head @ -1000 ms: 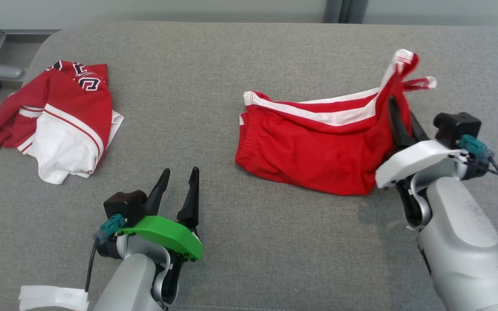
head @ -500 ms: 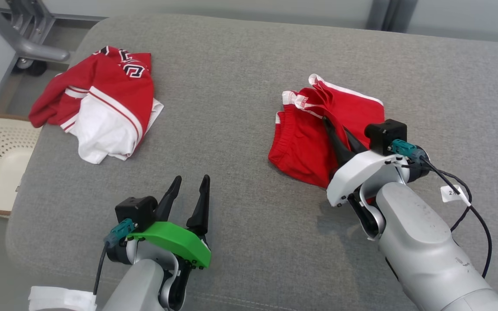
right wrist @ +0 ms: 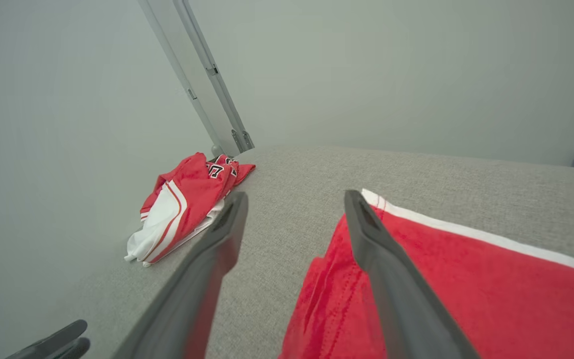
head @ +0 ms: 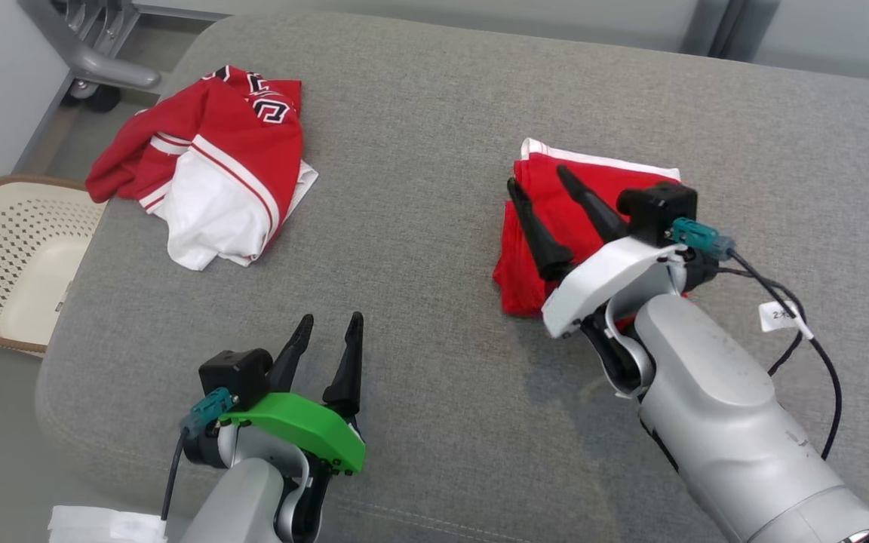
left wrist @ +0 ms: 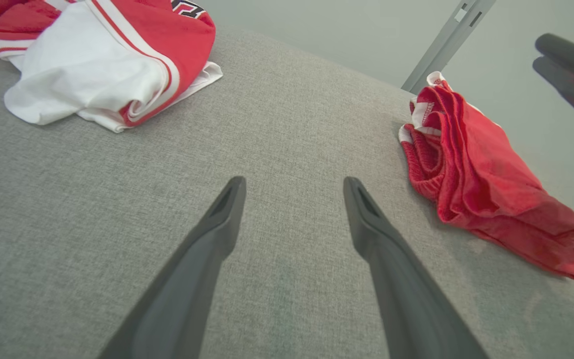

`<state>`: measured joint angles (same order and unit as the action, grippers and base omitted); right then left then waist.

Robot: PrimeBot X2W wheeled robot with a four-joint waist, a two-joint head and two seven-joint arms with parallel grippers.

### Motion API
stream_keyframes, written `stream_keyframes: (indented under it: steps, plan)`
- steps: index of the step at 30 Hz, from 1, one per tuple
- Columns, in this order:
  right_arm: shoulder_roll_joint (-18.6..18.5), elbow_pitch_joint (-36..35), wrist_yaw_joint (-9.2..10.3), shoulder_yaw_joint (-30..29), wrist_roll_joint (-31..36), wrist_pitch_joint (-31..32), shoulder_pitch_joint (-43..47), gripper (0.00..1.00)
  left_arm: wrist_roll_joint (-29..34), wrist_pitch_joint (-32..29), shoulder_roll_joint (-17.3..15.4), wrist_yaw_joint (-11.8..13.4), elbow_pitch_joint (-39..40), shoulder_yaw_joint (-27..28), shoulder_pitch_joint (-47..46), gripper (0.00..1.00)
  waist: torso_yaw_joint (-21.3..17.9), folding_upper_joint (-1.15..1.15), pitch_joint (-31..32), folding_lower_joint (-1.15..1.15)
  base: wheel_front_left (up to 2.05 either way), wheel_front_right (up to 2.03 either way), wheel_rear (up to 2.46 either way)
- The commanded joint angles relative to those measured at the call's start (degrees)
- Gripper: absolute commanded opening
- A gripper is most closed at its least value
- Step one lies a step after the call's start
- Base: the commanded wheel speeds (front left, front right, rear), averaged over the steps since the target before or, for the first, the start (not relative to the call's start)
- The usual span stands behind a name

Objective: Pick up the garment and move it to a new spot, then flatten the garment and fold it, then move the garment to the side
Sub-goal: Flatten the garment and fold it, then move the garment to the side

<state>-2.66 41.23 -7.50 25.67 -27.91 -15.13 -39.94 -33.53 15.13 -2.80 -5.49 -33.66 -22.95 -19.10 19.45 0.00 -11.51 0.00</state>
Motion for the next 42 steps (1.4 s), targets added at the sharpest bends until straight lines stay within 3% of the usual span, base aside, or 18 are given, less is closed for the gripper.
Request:
stream_keyframes:
  steps: [1, 5, 10, 24, 25, 26, 27, 34, 42]
  plan:
    - [-0.5, -1.0, 0.04, -1.6, 0.0, 0.0, 0.8, 1.0, 0.5, 0.0, -0.3, 0.3, 0.3, 0.3, 0.3, 1.0, -1.1, 0.0, 0.2, 0.0, 0.0, 0.0, 0.0]
    - [-1.4, -3.3, 0.03, -9.6, 2.2, 0.0, 5.0, 1.0, 0.7, 0.0, -0.2, 0.4, 0.9, 0.8, 0.8, 1.0, -2.7, 0.0, 0.5, 0.0, 0.0, 0.0, 0.0]
    - [-2.6, -0.3, 0.03, -15.4, 4.1, 0.0, 9.4, 1.0, 0.9, 0.0, -0.3, 0.2, 1.2, 0.9, 0.8, 1.0, -3.9, 0.0, 0.3, 0.0, 0.0, 0.0, 0.0]
    - [-1.2, 11.0, 0.03, -19.5, 5.7, 0.0, 6.6, 1.0, 2.2, 0.0, -0.3, 0.3, 2.8, 0.1, -1.0, 1.0, -0.5, 0.0, -2.2, 0.0, 0.0, 0.0, 0.0]
    - [-1.1, 11.9, 0.03, -19.0, 5.8, 0.0, 6.2, 0.58, 2.4, 0.0, -0.3, 0.3, 2.9, 0.0, -0.9, 1.0, -0.3, 0.0, -2.1, 0.0, 0.0, 0.0, 0.0]
    - [-1.0, 12.6, 0.03, -18.8, 5.5, 0.1, 5.9, 0.08, 2.6, 0.0, -0.3, 0.4, 3.0, 0.1, -0.8, 1.0, -0.2, 0.0, -2.1, 0.0, 0.0, 0.0, 0.0]
    - [-0.9, 12.8, 0.03, -18.5, 5.6, 0.1, 5.7, 0.0, 3.2, 0.0, -0.3, 0.4, 3.2, 0.1, -0.9, 1.0, -0.2, 0.0, -1.9, 0.0, 0.0, 0.0, 0.0]
    - [-1.6, 10.0, 0.03, -19.7, 7.8, 0.0, 7.1, 0.0, 6.3, 0.0, -0.3, 0.2, 3.9, -0.1, 0.2, 1.0, -2.4, 0.0, 0.1, 0.0, 0.0, 0.0, 0.0]
    - [-1.3, 7.4, 0.03, -20.8, 9.7, 0.0, 10.9, 0.0, 9.6, 0.0, -0.3, -0.1, 4.7, 1.0, 2.2, 1.0, -11.4, 0.0, 3.2, 0.0, 0.0, 0.0, 0.0]
